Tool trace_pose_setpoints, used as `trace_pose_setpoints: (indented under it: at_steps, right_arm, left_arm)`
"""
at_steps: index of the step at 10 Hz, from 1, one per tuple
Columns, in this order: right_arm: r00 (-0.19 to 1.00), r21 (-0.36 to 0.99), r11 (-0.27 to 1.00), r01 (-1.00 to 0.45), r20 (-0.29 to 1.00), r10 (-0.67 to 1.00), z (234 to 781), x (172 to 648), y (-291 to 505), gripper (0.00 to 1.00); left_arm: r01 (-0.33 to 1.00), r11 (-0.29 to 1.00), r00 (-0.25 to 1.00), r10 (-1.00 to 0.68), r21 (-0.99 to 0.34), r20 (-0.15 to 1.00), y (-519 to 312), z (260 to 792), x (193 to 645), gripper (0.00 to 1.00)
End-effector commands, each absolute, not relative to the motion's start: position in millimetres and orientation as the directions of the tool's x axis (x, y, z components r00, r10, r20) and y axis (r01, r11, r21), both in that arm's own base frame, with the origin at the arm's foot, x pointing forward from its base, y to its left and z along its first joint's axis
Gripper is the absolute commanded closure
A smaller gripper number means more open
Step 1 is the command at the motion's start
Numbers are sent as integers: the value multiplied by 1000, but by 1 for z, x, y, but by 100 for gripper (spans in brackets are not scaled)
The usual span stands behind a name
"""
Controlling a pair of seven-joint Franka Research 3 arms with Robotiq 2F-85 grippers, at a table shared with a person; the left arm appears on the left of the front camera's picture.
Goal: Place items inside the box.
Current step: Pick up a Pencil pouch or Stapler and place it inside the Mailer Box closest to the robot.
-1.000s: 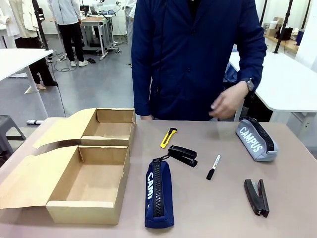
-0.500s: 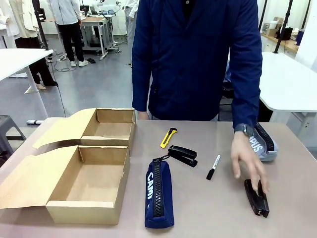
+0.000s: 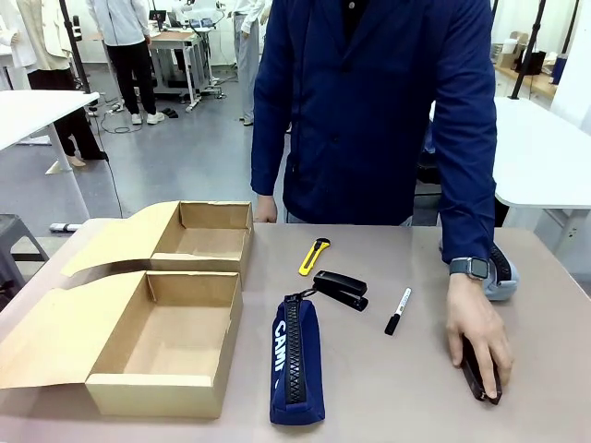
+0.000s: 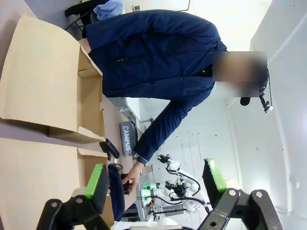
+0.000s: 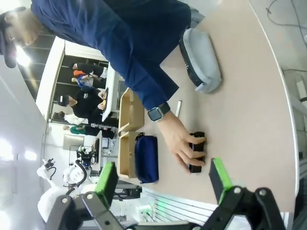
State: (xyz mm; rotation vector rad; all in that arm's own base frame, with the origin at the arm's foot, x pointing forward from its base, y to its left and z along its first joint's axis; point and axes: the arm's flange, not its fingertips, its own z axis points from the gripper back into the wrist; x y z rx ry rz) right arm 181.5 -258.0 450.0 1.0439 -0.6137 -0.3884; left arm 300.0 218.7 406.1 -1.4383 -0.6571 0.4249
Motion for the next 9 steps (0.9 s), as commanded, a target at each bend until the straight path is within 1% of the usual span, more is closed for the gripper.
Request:
trace_pose_setpoints:
  at_steps: [1,6,8,9]
  right_arm:
    - [800,877,480,-8,294,-523,449,196,-249,0]
    - [843,856,517,-25,297,-449,456,214,-220,0]
    - [899,822,567,-58,290,-327,465,228,-174,0]
    - [936,798,599,-65,257,-241,469,235,-145,0]
  left_arm:
    - [142,108,756,629,-984,178,218,407,299,0]
    - [142,108,756,629,-984,178,218,407,299,0]
    - [142,108,756,629,-984,178,218,407,299,0]
    - [142,108,756,629,-984,178,218,407,299,0]
